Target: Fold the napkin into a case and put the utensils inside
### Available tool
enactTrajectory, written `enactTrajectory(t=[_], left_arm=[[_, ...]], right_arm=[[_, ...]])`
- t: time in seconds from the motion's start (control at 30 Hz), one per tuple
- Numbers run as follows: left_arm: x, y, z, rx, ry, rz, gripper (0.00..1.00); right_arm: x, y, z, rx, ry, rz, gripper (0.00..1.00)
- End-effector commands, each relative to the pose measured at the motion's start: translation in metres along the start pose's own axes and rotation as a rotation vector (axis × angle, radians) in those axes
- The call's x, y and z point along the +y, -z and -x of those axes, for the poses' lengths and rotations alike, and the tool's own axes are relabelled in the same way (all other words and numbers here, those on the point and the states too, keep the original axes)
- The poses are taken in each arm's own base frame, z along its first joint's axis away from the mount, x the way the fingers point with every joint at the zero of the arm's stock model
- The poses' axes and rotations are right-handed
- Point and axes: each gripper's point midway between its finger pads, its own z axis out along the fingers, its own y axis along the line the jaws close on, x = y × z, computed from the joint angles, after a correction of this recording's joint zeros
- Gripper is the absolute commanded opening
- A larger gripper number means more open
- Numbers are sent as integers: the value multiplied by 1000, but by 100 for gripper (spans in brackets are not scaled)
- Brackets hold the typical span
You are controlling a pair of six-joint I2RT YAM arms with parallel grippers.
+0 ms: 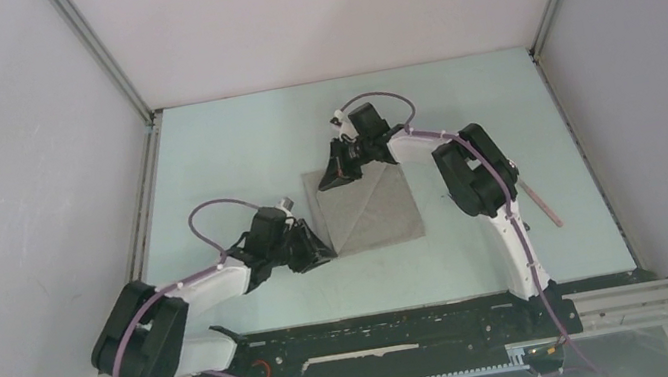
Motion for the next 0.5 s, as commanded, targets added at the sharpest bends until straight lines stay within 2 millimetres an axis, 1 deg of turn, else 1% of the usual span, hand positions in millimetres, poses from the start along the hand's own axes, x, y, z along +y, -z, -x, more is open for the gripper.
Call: enactTrajectory(t=[0.0,0.07,0.13,0.17,0.3,0.47], left_arm=[[-1,13,11,-73,-16,23,33],[-2,17,11,-85,-14,23,29],[1,19,11,-91,-9,32,29],[1,19,11,-91,-12,34,27],[4,12,11,-71,-13,54,19],[20,5,2,-41,7,98,11]], right_arm=[[21,-4,12,-15,26,77,0],[22,-6,11,-13,24,79,0],[23,-7,13,-20,25,82,0],[23,-7,14,-22,23,84,0],[26,-9,18,-26,22,91,0],[30,-10,23,-39,25,98,0]])
